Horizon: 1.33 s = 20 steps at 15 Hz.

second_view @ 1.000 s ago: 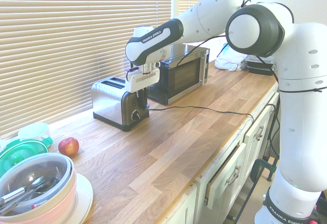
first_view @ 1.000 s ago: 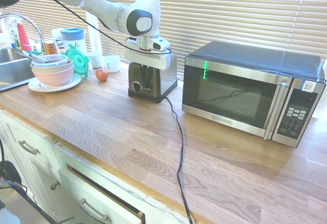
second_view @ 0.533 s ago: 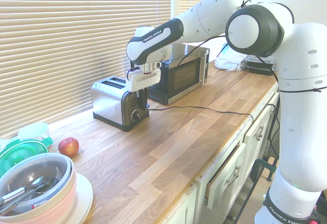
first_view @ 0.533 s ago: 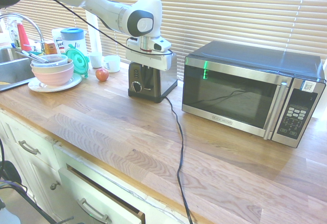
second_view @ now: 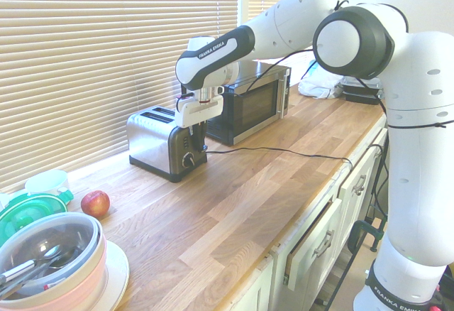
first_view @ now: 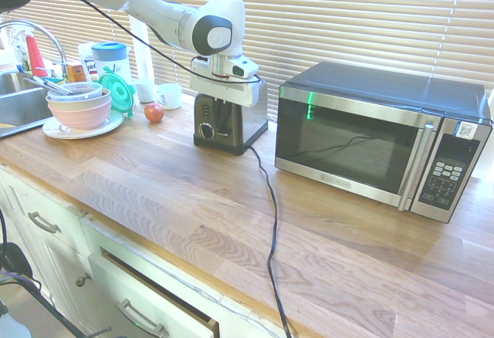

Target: Press the toaster

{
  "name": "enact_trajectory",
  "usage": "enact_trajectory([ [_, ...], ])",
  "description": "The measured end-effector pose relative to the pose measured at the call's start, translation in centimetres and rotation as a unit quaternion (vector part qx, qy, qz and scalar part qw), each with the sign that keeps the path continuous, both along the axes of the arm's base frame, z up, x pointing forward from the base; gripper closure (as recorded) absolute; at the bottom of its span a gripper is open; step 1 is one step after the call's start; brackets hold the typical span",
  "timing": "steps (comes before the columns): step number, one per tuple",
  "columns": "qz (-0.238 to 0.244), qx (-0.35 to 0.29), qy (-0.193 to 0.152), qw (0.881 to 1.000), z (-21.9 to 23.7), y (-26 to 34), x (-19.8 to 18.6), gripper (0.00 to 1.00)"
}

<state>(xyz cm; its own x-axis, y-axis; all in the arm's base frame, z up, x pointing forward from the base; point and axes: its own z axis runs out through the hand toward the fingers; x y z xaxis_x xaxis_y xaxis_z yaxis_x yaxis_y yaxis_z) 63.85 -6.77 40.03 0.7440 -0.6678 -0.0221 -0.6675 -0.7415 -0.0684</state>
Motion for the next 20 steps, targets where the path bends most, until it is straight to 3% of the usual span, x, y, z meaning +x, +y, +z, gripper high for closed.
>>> enact_trajectory([
  [4, -0.001, 0.004, -0.002, 1.000, 0.1, -0.4, -0.1, 1.00],
  [5, -0.003, 0.004, -0.003, 1.000, 0.2, -0.7, -0.1, 0.00],
  [10, -0.008, 0.003, -0.004, 1.000, 0.3, -1.4, -0.2, 0.00],
  [15, -0.007, 0.000, -0.004, 1.000, -2.3, -1.8, -1.7, 0.00],
  [20, 0.007, -0.019, -0.043, 0.999, -1.7, -0.7, -7.2, 0.00],
])
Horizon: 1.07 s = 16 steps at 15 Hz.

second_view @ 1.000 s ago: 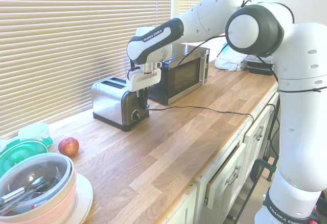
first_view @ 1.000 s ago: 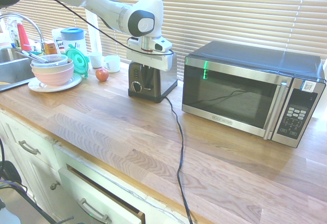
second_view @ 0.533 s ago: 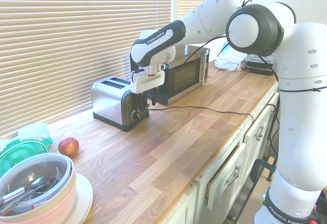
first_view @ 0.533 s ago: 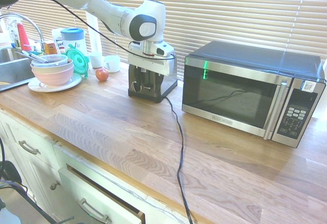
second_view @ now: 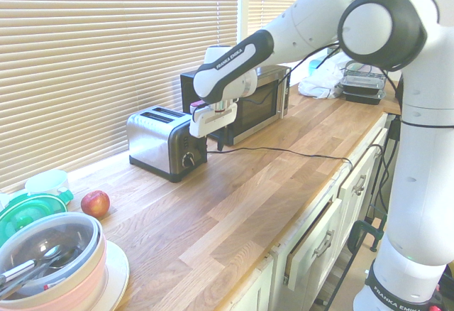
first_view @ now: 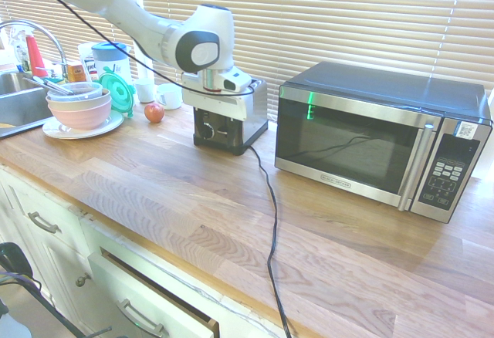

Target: Press the toaster

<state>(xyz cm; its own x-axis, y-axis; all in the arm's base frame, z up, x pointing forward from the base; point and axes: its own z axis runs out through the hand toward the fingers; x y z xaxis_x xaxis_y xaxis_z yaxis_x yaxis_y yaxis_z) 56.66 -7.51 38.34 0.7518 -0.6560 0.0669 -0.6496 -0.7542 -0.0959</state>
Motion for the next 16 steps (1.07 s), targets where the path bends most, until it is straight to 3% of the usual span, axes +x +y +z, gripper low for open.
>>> enact_trajectory([
  [7, 0.020, -0.015, -0.024, 0.999, -2.5, 2.1, -9.3, 0.00],
  [16, 0.008, -0.013, -0.041, 0.999, -1.2, 1.4, -11.5, 0.00],
])
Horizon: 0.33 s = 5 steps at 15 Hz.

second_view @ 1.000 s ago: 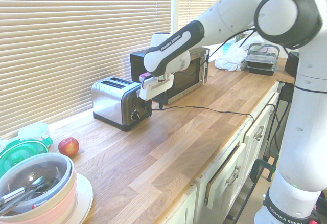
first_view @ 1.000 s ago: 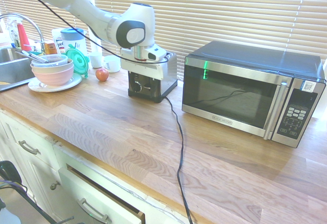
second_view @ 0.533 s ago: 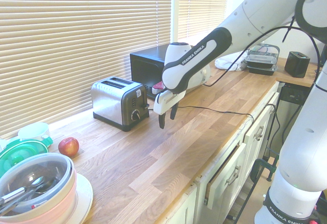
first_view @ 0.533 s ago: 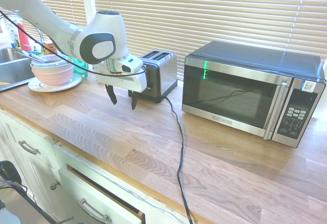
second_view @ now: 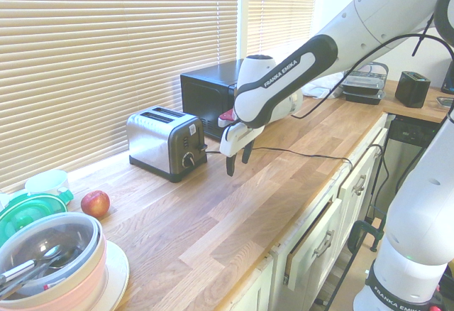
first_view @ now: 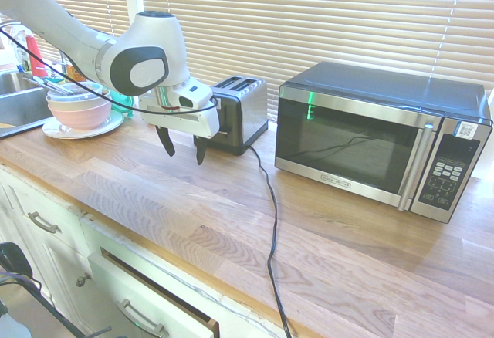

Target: Press the toaster

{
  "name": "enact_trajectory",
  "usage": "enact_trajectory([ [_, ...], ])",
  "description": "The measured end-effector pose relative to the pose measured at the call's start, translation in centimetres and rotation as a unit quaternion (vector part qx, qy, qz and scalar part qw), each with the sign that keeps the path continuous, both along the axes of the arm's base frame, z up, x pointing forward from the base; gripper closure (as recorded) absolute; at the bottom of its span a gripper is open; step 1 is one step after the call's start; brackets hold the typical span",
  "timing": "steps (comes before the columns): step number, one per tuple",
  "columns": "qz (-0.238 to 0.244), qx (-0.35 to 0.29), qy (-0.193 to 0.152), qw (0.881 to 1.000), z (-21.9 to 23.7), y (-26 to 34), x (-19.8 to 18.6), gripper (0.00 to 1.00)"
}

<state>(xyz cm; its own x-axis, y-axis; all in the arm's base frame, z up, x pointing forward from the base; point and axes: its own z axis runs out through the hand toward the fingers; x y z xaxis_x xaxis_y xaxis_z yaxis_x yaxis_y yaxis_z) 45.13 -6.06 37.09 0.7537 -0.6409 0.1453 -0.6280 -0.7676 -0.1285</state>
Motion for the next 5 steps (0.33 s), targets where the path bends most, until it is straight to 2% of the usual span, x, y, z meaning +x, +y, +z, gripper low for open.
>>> enact_trajectory([
  [5, 0.005, 0.003, -0.002, 1.000, 0.15, 0.65, -0.12, 0.00],
])
